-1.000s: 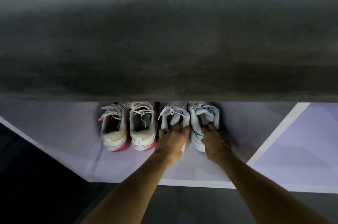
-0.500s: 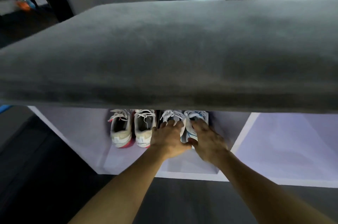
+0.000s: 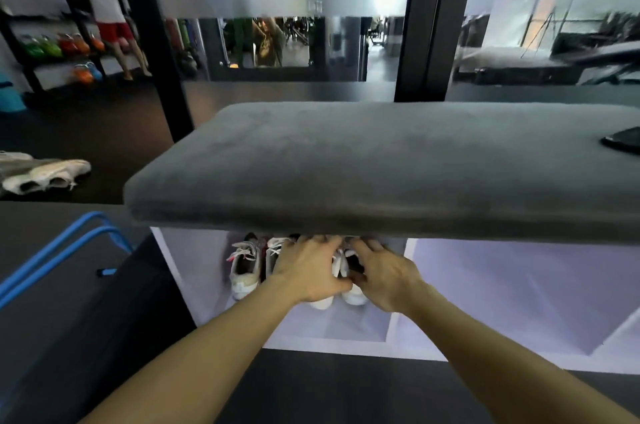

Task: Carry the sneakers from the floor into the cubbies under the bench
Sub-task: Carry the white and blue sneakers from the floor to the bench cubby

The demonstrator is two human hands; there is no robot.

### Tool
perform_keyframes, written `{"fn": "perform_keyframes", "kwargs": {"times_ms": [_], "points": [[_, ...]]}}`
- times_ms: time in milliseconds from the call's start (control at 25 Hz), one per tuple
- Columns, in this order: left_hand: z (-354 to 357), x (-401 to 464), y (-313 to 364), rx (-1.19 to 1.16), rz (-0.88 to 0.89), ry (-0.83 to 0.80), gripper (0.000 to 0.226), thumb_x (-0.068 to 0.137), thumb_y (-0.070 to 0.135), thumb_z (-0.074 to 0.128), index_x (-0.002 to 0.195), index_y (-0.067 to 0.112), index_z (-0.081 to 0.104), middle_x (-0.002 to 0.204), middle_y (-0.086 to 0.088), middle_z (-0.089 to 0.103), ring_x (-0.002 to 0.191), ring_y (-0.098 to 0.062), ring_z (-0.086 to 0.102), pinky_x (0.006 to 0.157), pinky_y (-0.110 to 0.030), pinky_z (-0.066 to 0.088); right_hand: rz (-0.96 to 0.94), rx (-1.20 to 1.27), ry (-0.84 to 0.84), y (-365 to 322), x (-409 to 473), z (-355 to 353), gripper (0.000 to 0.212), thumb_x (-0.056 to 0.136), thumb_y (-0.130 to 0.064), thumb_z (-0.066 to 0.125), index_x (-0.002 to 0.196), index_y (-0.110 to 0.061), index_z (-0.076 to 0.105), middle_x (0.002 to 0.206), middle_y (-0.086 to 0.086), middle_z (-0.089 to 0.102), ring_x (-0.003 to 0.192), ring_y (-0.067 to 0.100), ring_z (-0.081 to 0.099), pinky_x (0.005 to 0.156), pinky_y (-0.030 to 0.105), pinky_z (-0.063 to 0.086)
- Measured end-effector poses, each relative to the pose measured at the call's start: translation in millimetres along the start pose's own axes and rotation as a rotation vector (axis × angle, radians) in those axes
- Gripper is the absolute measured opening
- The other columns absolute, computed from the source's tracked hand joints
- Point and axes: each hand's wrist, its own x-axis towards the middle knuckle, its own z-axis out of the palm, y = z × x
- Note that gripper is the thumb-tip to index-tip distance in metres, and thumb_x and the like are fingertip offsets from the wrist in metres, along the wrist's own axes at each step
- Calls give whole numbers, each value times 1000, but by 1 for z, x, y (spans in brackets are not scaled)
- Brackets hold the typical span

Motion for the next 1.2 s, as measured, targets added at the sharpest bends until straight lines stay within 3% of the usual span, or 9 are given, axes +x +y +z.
{"fn": "perform_keyframes", "kwargs": {"times_ms": [240,520,880,1040,1200], "points": [[-111,-73,37,58,26,79,63,70,65,55,122,32,45,119,4,55,110,-27,56,89,-44,42,-67,-65,21,-45,-75,-118,50,86,-50,52,131,-33,39,127,-2,52,116,28,53,88,41,47],[-267,-169,88,52,112,303,67,71,69,54,128,34,43,129,4,53,114,-23,54,95,-46,42,-115,-162,230,-108,-180,-266,60,90,-50,52,143,-29,32,144,2,41,128,29,43,99,45,40],[-390,-276,122,124,122,480,70,73,70,55,132,33,42,133,5,53,114,-21,54,83,-39,40,-214,-170,469,-158,-275,-372,61,88,-54,53,140,-28,35,140,8,45,123,31,48,97,49,43],[-412,-275,124,105,106,488,73,72,70,55,133,34,42,137,5,50,119,-20,51,94,-46,43,-240,-154,480,-160,-276,-392,63,87,-54,54,142,-29,33,142,7,43,123,31,47,98,49,42],[-468,-249,122,69,81,482,76,68,72,55,133,35,41,141,5,47,122,-19,49,98,-53,42,-247,-158,488,-168,-255,-455,65,87,-55,54,142,-30,33,145,5,41,127,31,44,102,52,37]]}}
